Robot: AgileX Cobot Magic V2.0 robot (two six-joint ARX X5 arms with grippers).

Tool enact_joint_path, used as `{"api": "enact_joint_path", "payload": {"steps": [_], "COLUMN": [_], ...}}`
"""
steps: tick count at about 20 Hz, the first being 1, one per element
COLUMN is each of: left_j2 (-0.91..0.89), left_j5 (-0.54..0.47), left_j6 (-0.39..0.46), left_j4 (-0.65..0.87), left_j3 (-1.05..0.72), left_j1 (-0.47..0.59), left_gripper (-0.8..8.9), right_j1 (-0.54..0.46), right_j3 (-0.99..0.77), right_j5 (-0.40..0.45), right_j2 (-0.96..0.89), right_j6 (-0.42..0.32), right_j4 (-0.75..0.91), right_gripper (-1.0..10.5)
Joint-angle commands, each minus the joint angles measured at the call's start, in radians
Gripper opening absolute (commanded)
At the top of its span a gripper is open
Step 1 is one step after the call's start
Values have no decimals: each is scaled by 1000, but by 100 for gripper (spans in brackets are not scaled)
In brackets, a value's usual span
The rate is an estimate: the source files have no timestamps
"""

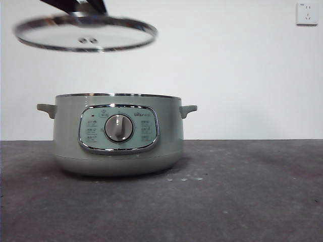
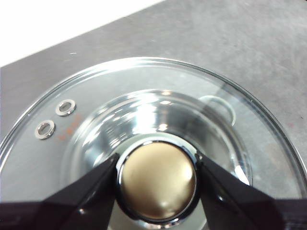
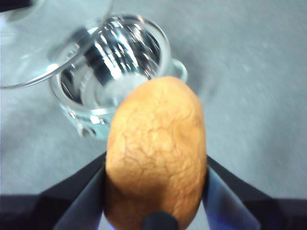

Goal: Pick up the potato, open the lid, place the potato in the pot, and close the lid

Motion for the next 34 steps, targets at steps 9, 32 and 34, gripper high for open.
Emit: {"api": "enact_joint_path", "payload": {"steps": [9, 32, 34], "left_j2": [-310, -908, -908], "left_j5": [-2, 1, 2], "left_j6": [-2, -80, -80], "left_j4": [-208, -386, -386], "left_j3": [-4, -425, -425], "left_j1": [184, 192, 192], "left_gripper": [-8, -8, -8], "right_j1": [54, 350, 356], "right_j3": [0, 777, 785], "right_j5": [-104, 98, 121], "right_j2": [221, 1176, 1218], "right_j6": [29, -74, -84], "right_j4": [298, 164, 158], "right_gripper": [-16, -17, -17]}}
